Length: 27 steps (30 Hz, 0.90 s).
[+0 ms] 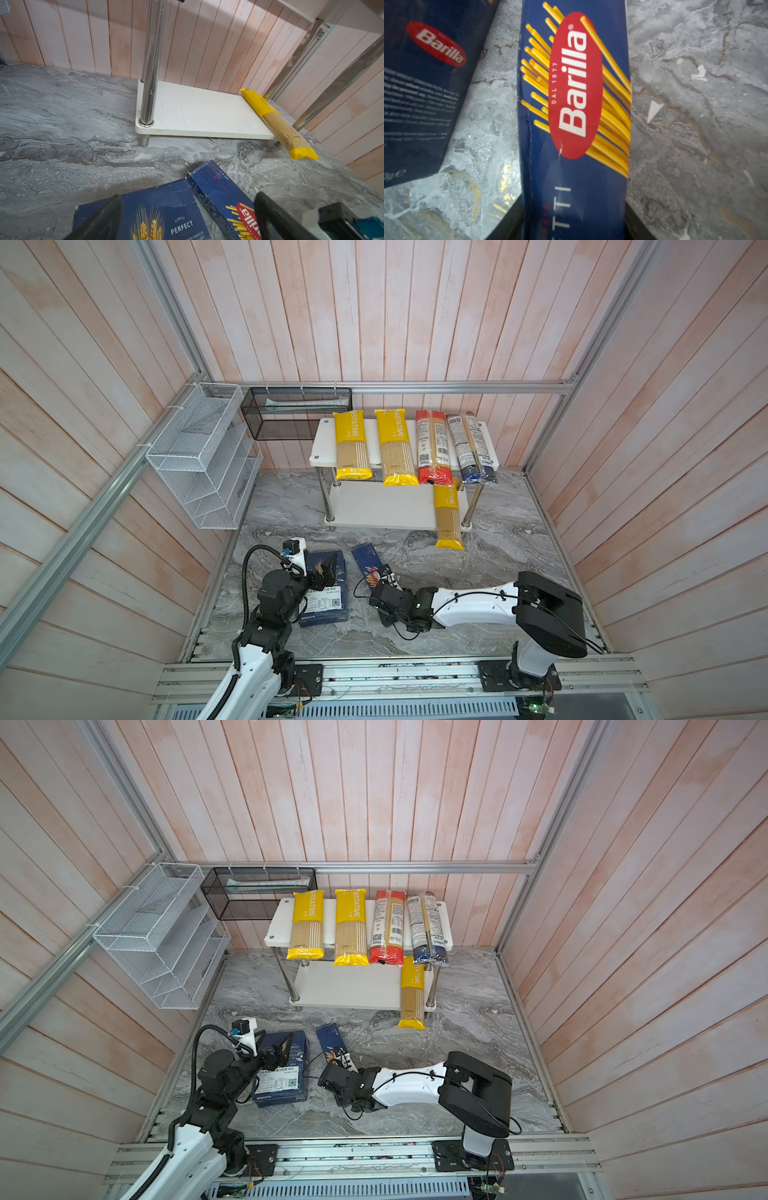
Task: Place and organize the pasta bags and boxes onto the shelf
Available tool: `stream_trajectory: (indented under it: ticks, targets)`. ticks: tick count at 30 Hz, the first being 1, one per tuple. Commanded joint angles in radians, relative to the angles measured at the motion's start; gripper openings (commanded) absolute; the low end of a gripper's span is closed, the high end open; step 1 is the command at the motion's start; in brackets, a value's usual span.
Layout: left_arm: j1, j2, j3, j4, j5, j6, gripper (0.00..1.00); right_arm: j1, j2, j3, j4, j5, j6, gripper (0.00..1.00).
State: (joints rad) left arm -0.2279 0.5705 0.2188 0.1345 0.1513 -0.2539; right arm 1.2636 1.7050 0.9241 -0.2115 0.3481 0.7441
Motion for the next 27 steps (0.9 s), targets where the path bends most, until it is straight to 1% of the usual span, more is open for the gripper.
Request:
stream_trajectory:
  ticks: [1, 5, 9, 14, 23, 27]
  targets:
    - [0.005, 0.0, 0.008, 0.008, -0.006, 0.011, 1.0, 0.003, -0.075, -0.008, 0.049, 0.09, 0.019, 0.53]
    - [0.005, 0.0, 0.009, 0.01, -0.006, 0.011, 1.0, 0.003, -0.121, -0.025, 0.06, 0.117, 0.023, 0.51]
    - [0.004, 0.001, 0.01, 0.01, -0.006, 0.011, 1.0, 0.003, -0.162, -0.044, 0.074, 0.143, 0.026, 0.46]
    - [0.004, 0.002, 0.009, 0.009, -0.006, 0.011, 1.0, 0.003, -0.199, -0.054, 0.066, 0.169, 0.022, 0.43]
    - [0.004, 0.001, 0.009, 0.009, -0.006, 0.011, 1.0, 0.006, -0.269, -0.068, 0.048, 0.221, 0.011, 0.4]
    - [0.005, 0.001, 0.008, 0.009, -0.006, 0.011, 1.0, 0.006, -0.276, -0.078, 0.026, 0.22, 0.023, 0.4]
